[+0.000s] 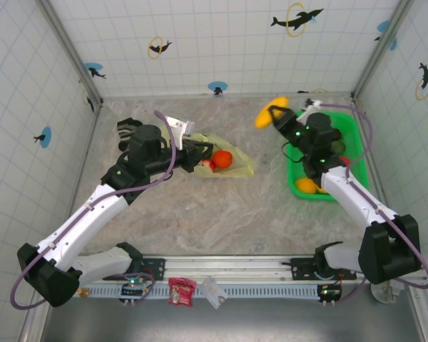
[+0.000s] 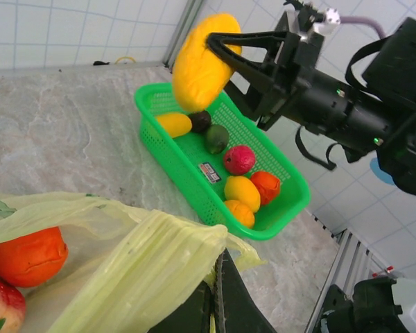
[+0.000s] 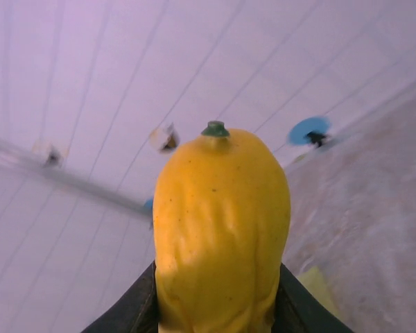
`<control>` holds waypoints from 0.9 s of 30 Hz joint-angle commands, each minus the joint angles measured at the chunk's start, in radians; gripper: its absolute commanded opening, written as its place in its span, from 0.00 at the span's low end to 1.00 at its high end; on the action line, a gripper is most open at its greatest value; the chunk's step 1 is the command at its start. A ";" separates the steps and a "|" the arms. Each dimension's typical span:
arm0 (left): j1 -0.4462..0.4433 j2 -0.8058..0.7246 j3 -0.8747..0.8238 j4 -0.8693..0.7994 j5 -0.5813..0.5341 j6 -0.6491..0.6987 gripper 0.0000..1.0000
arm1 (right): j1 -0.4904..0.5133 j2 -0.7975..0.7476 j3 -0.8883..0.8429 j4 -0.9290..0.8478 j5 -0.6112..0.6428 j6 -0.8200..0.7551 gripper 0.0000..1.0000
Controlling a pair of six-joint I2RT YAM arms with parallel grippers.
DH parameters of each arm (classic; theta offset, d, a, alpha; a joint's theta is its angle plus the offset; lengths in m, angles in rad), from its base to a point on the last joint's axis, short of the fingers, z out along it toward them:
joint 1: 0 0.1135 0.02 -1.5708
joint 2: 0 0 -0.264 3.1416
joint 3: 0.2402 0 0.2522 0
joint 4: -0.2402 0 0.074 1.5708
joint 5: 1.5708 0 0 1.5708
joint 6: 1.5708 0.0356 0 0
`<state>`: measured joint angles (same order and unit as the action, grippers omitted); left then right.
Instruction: Place the fake fruits into the plastic bag and tie a complex knot
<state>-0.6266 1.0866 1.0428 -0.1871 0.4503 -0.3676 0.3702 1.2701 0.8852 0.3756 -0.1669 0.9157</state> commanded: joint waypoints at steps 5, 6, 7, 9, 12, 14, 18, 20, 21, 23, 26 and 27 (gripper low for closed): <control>0.005 -0.025 0.009 0.007 -0.015 -0.018 0.00 | 0.277 -0.051 -0.012 0.090 0.015 -0.389 0.35; 0.005 -0.026 0.008 0.008 -0.015 -0.020 0.00 | 0.315 -0.045 -0.008 0.072 0.044 -0.431 0.35; 0.005 -0.027 0.008 0.009 -0.014 -0.022 0.00 | 0.343 -0.043 -0.008 0.064 0.076 -0.469 0.35; 0.005 -0.028 0.007 0.011 -0.009 -0.028 0.00 | 0.426 -0.042 -0.028 0.083 0.235 -0.541 0.31; 0.005 -0.027 0.008 0.014 -0.006 -0.032 0.00 | 0.510 -0.028 -0.115 0.246 0.375 -0.619 0.28; 0.005 -0.027 0.010 0.015 -0.004 -0.036 0.00 | 0.542 0.001 -0.139 0.310 0.429 -0.656 0.28; 0.005 -0.029 0.013 0.020 0.003 -0.044 0.00 | 0.561 0.070 -0.181 0.425 0.492 -0.744 0.31; 0.005 -0.028 0.014 0.023 0.014 -0.049 0.00 | 0.561 0.101 -0.205 0.498 0.506 -0.778 0.32; 0.005 -0.026 0.014 0.025 0.019 -0.052 0.00 | 0.561 0.117 -0.206 0.514 0.503 -0.800 0.32; 0.005 -0.021 0.016 0.028 0.030 -0.056 0.00 | 0.562 0.149 -0.201 0.541 0.489 -0.851 0.34; 0.005 -0.016 0.020 0.033 0.032 -0.059 0.00 | 0.566 0.178 -0.222 0.619 0.375 -0.933 0.39; 0.005 -0.017 0.022 0.037 0.031 -0.059 0.00 | 0.566 0.190 -0.231 0.657 0.349 -0.952 0.40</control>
<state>-0.6266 1.0786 1.0428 -0.1860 0.4603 -0.4095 0.9295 1.4414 0.6819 0.8528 0.2493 0.0727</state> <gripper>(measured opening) 0.047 0.397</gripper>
